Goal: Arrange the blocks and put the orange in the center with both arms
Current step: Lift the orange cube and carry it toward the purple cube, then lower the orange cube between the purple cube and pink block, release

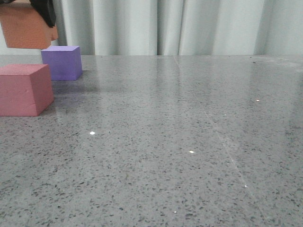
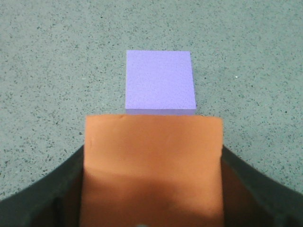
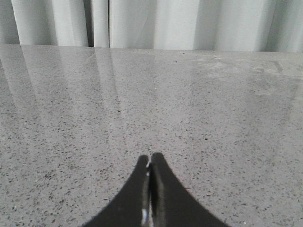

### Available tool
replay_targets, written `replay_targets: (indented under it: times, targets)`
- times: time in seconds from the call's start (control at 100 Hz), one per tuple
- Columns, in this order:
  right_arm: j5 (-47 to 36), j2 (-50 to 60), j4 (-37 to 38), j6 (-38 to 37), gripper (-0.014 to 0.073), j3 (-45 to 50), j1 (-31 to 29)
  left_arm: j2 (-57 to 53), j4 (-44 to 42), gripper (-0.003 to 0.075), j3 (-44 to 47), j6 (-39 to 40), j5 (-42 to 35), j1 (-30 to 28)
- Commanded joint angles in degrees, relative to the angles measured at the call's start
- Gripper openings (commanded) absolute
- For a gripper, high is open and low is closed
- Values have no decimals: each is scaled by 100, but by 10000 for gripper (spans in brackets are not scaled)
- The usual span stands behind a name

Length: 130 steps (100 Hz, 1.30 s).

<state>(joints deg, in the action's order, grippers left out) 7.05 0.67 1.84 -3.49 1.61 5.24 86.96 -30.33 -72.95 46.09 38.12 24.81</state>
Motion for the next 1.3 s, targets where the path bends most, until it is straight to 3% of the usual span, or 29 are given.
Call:
replay_targets:
  times: [0.0, 1.29]
  targets:
    - [-489, 133, 12, 78, -67, -82, -37, -185, -59, 252, -112, -5, -385, -68]
    - [-489, 133, 12, 78, -67, -82, -37, 777, 139, 252, -112, -20, -601, -81]
